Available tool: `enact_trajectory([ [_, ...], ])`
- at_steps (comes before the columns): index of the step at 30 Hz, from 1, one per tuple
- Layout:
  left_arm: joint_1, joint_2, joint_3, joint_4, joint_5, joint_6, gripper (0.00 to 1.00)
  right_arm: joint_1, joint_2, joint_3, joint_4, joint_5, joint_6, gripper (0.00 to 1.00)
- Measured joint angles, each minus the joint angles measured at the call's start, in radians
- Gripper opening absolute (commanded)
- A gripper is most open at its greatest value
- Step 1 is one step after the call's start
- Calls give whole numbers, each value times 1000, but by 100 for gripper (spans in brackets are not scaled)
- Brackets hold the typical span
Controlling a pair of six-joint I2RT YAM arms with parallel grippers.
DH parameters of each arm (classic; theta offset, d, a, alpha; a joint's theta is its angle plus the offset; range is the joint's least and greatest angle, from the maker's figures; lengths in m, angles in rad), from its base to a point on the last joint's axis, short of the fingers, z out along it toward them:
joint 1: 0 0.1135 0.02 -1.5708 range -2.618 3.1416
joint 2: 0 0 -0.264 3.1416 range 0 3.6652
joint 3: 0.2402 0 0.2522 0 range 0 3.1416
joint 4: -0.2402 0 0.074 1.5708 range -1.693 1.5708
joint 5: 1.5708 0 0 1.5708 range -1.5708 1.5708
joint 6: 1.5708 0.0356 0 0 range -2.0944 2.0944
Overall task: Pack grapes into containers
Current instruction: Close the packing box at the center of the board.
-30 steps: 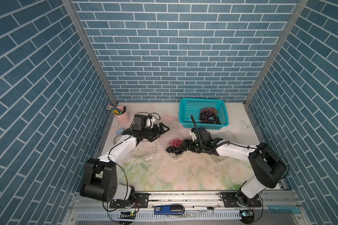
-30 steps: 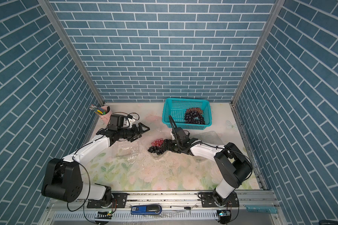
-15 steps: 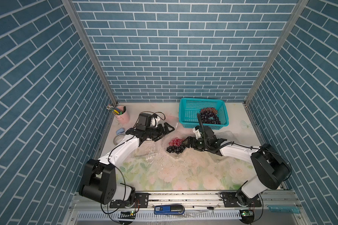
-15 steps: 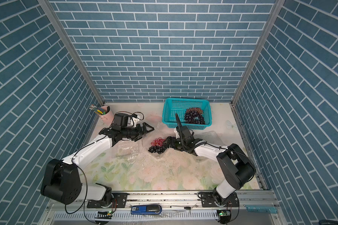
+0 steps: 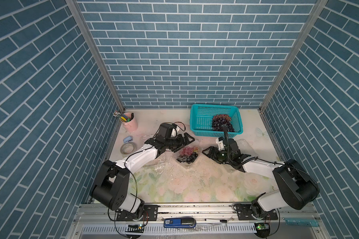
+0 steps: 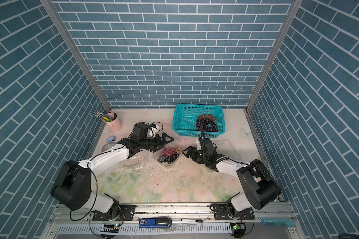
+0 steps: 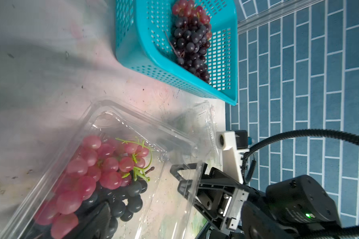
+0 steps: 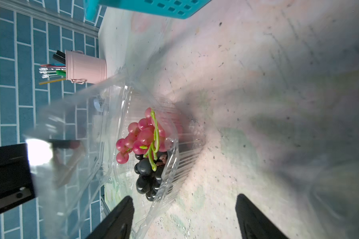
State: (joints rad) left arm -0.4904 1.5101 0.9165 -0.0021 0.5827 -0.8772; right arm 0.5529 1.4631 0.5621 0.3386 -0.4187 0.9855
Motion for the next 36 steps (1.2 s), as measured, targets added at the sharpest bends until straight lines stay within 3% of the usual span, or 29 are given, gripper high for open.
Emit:
enact_trajectory([
  [6, -42, 39, -42, 63, -22, -39, 100, -43, -1, -50, 120, -21, 69, 66],
  [10, -46, 39, -50, 95, -32, -53, 99, -52, 31, -51, 201, -31, 110, 53],
  [17, -47, 39, -65, 114, -42, -58, 100, -54, 114, -34, 283, -55, 145, 41],
  [23, -47, 39, -71, 124, -43, -58, 100, -54, 173, 13, 335, -84, 163, 40],
  [31, -47, 38, -76, 131, -43, -58, 100, -45, 237, 34, 382, -109, 189, 25],
  [36, -47, 38, -76, 132, -43, -58, 100, -31, 256, 32, 421, -116, 203, 25],
])
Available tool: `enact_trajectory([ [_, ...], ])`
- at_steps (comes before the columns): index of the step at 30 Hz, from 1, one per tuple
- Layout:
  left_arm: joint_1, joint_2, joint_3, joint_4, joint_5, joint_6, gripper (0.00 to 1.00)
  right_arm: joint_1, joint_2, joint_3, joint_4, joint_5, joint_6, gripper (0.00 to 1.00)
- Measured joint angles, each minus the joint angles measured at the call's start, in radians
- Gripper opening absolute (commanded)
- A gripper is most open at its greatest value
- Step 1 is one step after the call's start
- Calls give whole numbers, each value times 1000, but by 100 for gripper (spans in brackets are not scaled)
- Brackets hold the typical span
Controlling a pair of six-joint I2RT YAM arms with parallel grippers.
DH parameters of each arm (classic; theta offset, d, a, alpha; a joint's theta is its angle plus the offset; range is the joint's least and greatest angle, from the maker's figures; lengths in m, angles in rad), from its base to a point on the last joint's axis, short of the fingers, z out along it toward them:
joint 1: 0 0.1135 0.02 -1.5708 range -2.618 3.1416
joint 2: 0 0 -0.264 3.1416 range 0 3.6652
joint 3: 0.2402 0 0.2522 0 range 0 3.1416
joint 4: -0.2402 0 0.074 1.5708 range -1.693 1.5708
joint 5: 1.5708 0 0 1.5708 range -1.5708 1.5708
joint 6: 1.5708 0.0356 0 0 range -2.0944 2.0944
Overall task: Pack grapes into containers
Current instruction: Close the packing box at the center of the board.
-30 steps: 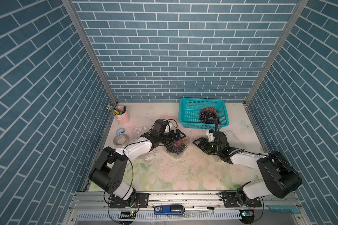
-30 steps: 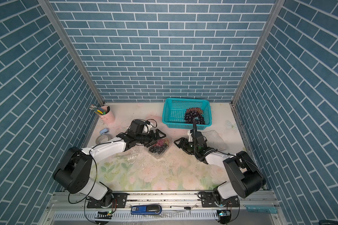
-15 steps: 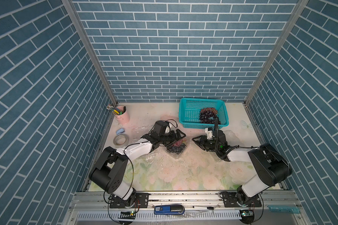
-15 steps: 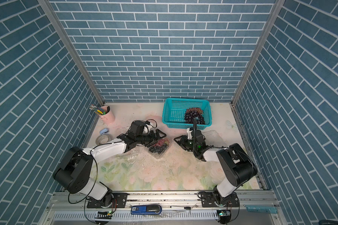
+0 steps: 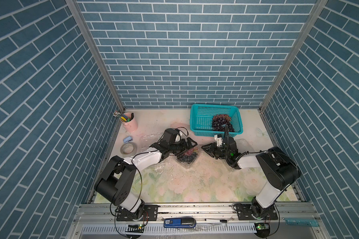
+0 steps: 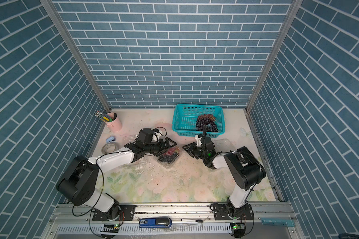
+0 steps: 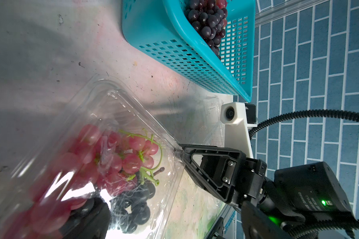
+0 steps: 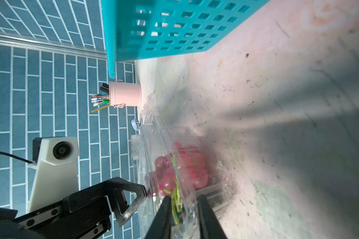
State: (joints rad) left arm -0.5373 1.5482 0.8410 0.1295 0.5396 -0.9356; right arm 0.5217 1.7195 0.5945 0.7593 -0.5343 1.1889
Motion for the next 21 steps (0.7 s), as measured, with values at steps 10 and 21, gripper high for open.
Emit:
enact_trajectory([
  [10, 0, -4, 0, -2, 0, 1, 100, 6, 2, -29, 49, 1, 23, 16],
  [21, 0, -4, 0, -4, 0, 0, 99, 8, 18, -30, 58, 2, 35, 5],
])
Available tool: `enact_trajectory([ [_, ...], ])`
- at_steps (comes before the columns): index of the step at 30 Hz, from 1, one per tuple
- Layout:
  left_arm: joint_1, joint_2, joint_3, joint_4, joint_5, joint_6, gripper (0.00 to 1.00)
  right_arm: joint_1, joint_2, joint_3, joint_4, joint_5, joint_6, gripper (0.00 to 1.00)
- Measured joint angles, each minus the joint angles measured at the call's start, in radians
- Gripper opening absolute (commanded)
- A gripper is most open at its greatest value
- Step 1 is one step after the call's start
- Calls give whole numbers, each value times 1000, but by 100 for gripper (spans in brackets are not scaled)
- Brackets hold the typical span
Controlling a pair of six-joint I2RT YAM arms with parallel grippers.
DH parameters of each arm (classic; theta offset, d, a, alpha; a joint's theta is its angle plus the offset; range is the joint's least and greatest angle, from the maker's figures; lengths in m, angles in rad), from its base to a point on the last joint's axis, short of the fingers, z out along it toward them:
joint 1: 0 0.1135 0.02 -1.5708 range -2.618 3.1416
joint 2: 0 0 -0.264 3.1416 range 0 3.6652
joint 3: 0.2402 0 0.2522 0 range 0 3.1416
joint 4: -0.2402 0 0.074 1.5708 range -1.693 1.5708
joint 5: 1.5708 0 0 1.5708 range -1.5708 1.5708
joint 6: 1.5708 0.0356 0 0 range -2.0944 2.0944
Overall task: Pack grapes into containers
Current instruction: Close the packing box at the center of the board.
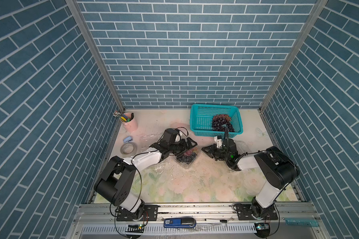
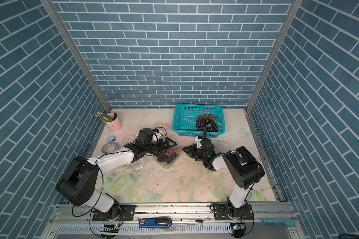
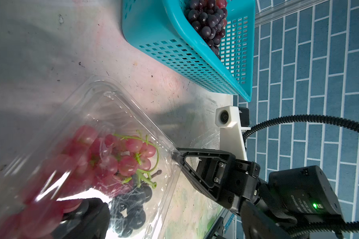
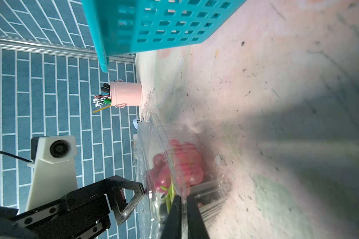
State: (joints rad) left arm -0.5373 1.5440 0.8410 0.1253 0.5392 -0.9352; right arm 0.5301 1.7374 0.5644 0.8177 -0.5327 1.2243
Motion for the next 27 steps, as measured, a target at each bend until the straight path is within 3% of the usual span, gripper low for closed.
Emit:
enact_trajectory([
  [8, 0, 0, 0, 0, 0, 1, 100, 3, 0, 2, -2, 4, -1, 0],
  [13, 6, -8, 28, -71, 2, 35, 100, 6, -17, 18, -59, 6, -26, 15],
  [21, 44, -155, 259, -388, -68, 187, 100, 13, -192, 130, -414, 63, -197, 48],
  [24, 65, -254, 241, -453, -99, 192, 100, 13, -217, 211, -535, 86, -283, 60],
  [27, 81, -344, 141, -499, -116, 167, 100, 13, -213, 293, -652, 104, -364, 65],
])
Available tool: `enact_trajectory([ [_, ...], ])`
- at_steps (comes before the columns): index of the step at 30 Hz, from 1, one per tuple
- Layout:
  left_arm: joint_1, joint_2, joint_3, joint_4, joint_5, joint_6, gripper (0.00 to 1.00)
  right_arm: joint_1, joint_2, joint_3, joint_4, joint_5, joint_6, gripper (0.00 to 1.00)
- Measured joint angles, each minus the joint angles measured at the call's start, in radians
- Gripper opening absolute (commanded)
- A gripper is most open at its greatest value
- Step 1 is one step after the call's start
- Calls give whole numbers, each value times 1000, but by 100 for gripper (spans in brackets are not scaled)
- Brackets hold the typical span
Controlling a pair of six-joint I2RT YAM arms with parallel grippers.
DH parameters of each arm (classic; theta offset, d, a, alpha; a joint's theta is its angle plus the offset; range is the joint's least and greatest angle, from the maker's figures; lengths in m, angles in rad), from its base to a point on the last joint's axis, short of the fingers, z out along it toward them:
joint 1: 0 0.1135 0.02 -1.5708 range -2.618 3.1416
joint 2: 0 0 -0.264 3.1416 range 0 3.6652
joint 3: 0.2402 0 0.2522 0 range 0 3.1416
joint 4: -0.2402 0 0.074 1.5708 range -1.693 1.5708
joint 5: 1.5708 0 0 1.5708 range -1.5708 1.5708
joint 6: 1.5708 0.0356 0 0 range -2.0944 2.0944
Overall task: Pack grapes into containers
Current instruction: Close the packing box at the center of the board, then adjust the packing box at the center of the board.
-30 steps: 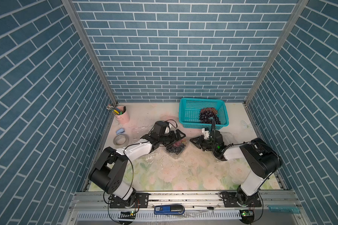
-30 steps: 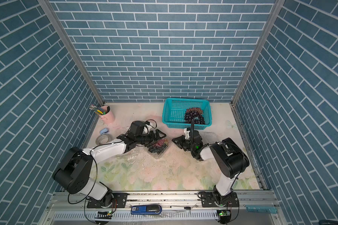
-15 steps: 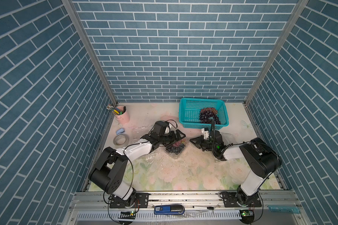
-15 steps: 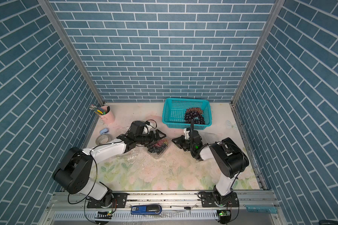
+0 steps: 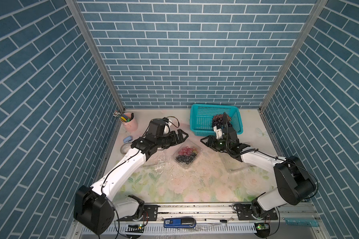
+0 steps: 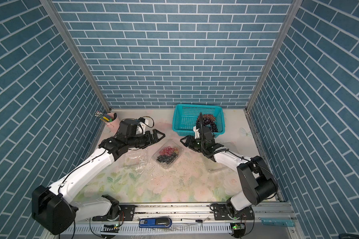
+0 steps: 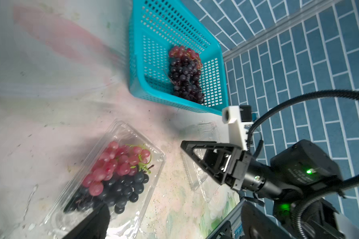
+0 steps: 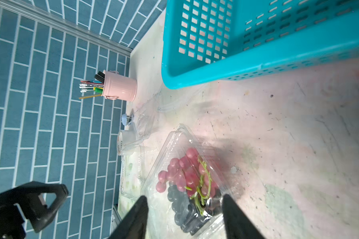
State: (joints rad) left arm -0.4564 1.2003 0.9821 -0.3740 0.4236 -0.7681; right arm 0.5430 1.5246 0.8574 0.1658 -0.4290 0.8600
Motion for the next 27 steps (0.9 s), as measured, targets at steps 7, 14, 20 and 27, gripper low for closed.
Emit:
enact_trajectory([
  [7, 2, -106, -294, 8, 2, -146, 100, 1, 101, 129, -146, 6, -132, 70],
  [14, 1, 6, -309, 140, 17, -209, 100, 25, 186, 133, -180, -11, -163, 71],
  [20, 1, 139, -280, 220, 30, -216, 100, 45, 204, 128, -152, -42, -161, 71],
  [27, 2, 226, -207, 238, 30, -200, 100, 56, 191, 71, -93, -55, -143, 71],
])
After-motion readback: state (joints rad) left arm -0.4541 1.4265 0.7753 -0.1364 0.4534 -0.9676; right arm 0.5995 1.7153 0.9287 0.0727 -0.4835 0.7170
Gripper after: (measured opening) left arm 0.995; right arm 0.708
